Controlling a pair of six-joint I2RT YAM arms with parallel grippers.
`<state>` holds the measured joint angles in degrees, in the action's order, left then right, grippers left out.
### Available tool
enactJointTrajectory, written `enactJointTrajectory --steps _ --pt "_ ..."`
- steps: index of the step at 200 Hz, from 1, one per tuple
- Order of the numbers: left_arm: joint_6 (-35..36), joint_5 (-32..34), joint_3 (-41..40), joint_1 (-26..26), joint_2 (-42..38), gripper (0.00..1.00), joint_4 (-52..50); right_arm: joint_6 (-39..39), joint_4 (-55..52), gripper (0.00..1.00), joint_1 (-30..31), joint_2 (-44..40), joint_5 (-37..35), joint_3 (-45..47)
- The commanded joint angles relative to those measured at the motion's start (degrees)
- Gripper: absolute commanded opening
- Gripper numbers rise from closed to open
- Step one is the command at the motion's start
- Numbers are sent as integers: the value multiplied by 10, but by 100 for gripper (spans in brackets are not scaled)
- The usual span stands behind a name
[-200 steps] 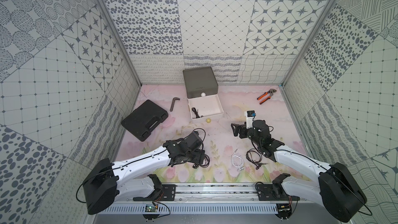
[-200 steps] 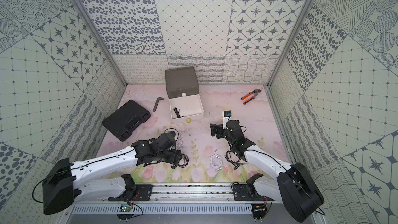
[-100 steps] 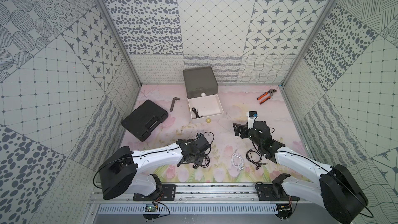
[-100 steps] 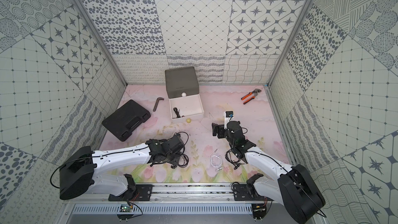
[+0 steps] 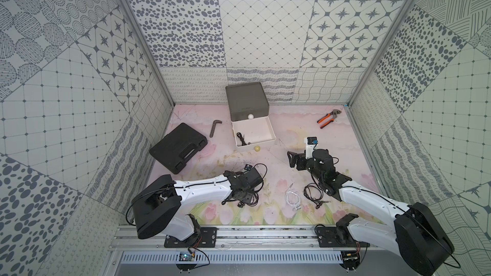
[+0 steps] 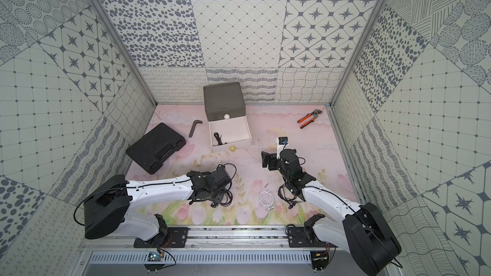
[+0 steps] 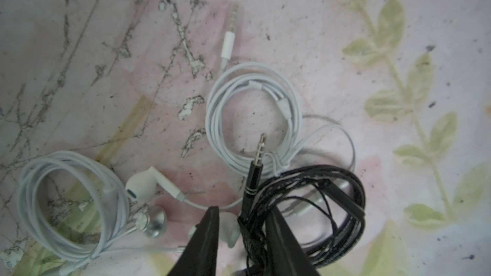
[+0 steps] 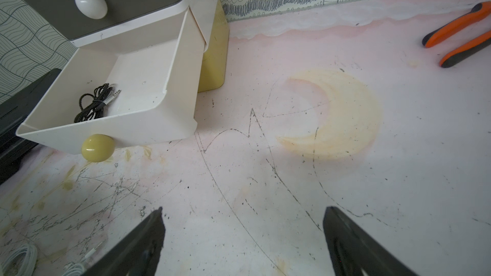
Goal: Place the wired earphones into the drawer by color
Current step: Pick up the wired earphones from the center of the board.
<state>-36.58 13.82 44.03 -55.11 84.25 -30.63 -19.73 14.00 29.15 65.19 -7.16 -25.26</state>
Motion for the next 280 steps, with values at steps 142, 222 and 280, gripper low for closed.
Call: enactJointTrajectory --steps 142,222,280 --pt "0 16 21 -12 -19 6 -24 -3 26 97 -1 -10 -1 8" --pt "-6 45 31 -16 -114 3 -59 -2 26 97 -2 -13 -5 9" --pt "-5 42 37 -16 -119 11 -63 -1 26 97 -2 -15 -5 10"
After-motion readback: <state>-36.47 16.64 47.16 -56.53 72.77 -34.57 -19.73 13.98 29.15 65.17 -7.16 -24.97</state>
